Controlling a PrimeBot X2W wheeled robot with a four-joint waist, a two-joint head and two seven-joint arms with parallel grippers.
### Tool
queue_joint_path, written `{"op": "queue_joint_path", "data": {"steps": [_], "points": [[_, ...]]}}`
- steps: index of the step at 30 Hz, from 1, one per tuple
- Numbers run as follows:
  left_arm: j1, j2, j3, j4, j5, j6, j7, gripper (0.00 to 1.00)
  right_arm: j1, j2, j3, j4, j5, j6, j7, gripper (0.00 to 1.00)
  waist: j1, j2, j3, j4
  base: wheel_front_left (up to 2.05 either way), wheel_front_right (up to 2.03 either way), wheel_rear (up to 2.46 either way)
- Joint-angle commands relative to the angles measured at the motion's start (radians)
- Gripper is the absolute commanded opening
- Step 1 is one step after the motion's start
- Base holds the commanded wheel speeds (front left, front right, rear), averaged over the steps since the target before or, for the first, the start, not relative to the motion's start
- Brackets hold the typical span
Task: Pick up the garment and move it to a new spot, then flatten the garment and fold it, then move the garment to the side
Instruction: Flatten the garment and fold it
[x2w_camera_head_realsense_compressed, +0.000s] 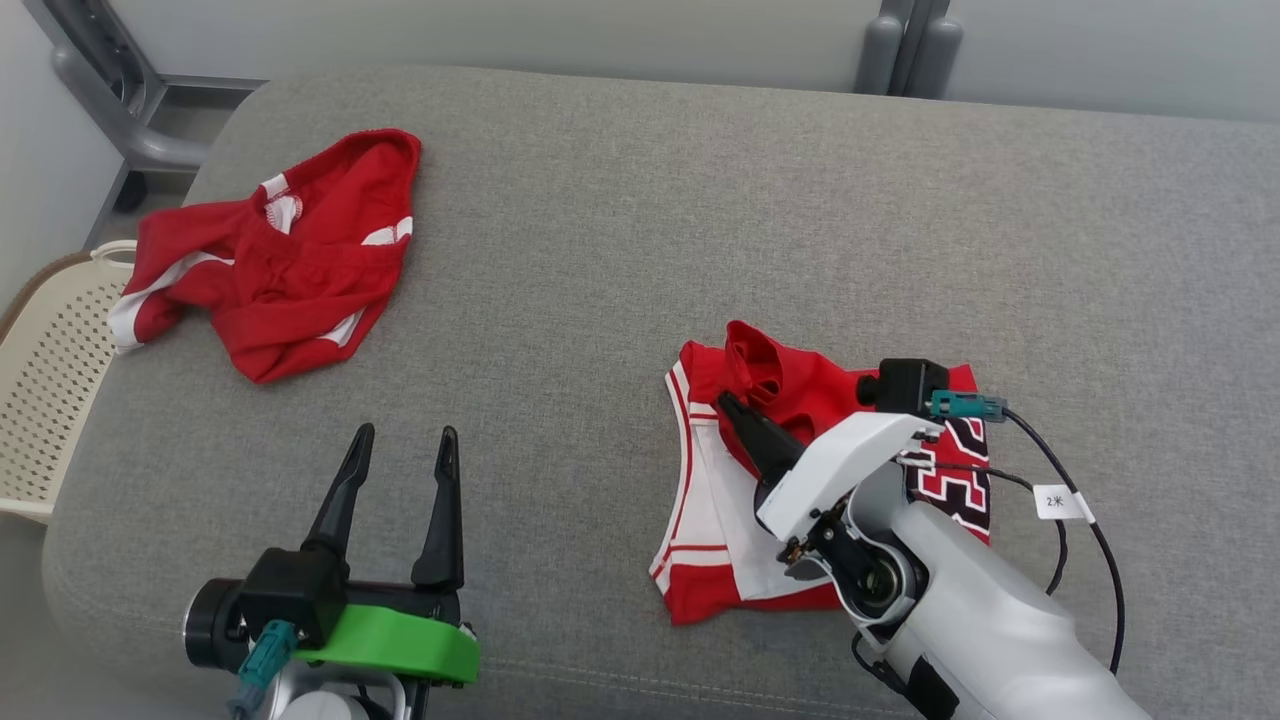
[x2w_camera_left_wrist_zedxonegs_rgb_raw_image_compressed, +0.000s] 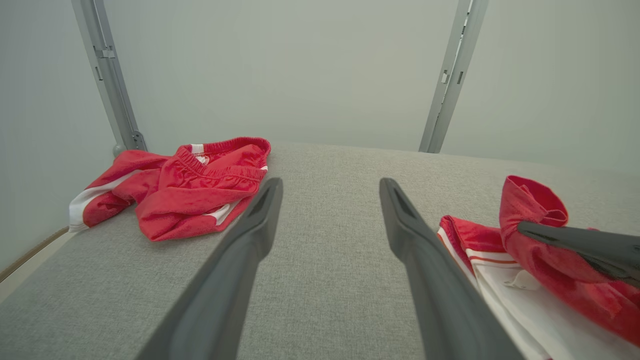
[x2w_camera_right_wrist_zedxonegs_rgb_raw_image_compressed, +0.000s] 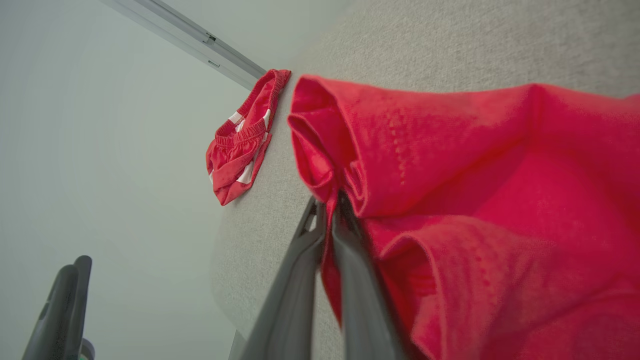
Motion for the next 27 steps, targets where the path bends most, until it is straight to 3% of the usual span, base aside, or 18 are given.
{"op": "queue_joint_path", "data": {"steps": [1,9,17,22,27], "points": [[-0.011,0.002,0.003,0.000,-0.003,0.006,-0.002,1.00,-0.014,-0.002,0.019,0.007,0.017,0.000,-0.011,1.00,0.0000,0.0000,0.002,0.007,0.00,0.00,0.00],[0.003,0.002,0.018,-0.003,0.005,0.008,-0.002,1.00,-0.007,-0.009,0.054,-0.095,0.124,0.000,-0.047,1.00,0.0000,0.0000,-0.006,-0.006,0.00,0.00,0.00],[0.019,0.002,0.027,-0.013,0.013,0.009,-0.002,1.00,0.032,-0.117,0.054,-0.243,0.113,0.000,-0.161,1.00,0.0000,0.0000,-0.017,-0.031,0.00,0.00,0.00],[0.025,0.002,0.038,-0.021,0.015,0.007,-0.002,1.00,0.063,-0.211,0.021,-0.296,0.049,0.000,-0.210,1.00,0.0000,0.0000,-0.021,-0.046,0.00,0.00,0.00],[0.027,0.002,0.043,-0.024,0.020,0.000,-0.002,1.00,0.077,-0.281,-0.018,-0.260,-0.093,0.000,-0.227,1.00,0.0000,0.0000,-0.021,-0.055,0.00,0.00,0.00]]}}
